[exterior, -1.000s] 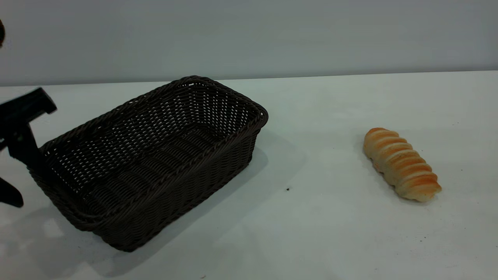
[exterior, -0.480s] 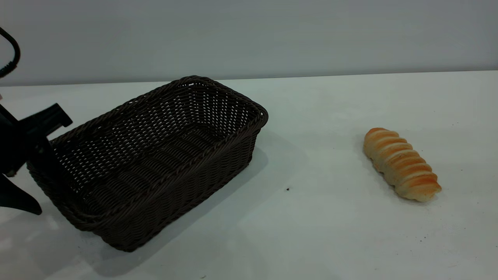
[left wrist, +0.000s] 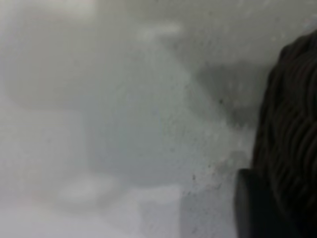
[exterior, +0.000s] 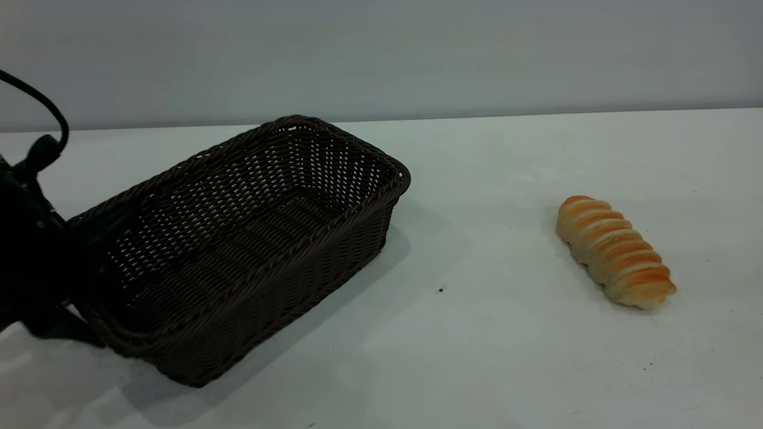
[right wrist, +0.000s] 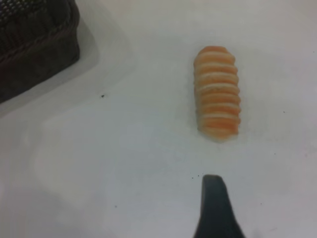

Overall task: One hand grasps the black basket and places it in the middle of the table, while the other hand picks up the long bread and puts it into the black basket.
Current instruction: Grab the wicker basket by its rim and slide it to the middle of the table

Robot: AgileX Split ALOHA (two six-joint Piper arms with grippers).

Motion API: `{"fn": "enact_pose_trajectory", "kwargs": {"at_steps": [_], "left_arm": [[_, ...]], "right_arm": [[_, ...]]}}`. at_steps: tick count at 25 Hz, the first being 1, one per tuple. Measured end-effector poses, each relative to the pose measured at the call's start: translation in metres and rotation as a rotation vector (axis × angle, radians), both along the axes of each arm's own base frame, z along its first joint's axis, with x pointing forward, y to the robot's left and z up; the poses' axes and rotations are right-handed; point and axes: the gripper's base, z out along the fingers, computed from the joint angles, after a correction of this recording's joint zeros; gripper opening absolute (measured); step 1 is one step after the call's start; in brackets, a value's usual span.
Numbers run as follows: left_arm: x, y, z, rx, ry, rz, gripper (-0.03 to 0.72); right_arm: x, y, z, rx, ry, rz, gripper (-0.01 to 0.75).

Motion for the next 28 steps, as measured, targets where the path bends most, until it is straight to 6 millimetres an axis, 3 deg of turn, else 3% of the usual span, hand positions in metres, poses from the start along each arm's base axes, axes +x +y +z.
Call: {"fn": "enact_pose_trajectory", "kwargs": {"at_steps": [1, 5, 9, 14, 17, 22, 28], "left_arm": [[0.001, 0.000, 0.000, -0.004, -0.002, 0.009, 0.140], [0.002, -0.001, 0.005, -0.009, -0.016, 0.011, 0.136], [0.006, -0.002, 0.030, -0.017, -0.092, -0.031, 0.136], [0.027, -0.008, 0.065, -0.001, -0.193, -0.297, 0.136], [0.040, -0.013, 0.074, 0.002, -0.216, -0.461, 0.136], [0.064, -0.019, 0.068, 0.007, -0.223, -0.679, 0.136], [0.093, -0.022, 0.033, 0.002, -0.184, -0.787, 0.136]], "right_arm": [[0.000, 0.000, 0.000, -0.001, 0.000, 0.000, 0.493], [0.000, 0.000, 0.000, -0.001, 0.001, 0.001, 0.493], [0.000, 0.000, 0.000, -0.005, 0.002, 0.002, 0.492], [-0.001, 0.000, -0.001, -0.007, 0.007, 0.004, 0.492], [-0.001, 0.000, -0.001, -0.007, 0.008, 0.005, 0.492], [-0.001, 0.000, -0.001, -0.007, 0.008, 0.005, 0.492], [-0.001, 0.000, -0.001, -0.007, 0.009, 0.005, 0.492]]}}
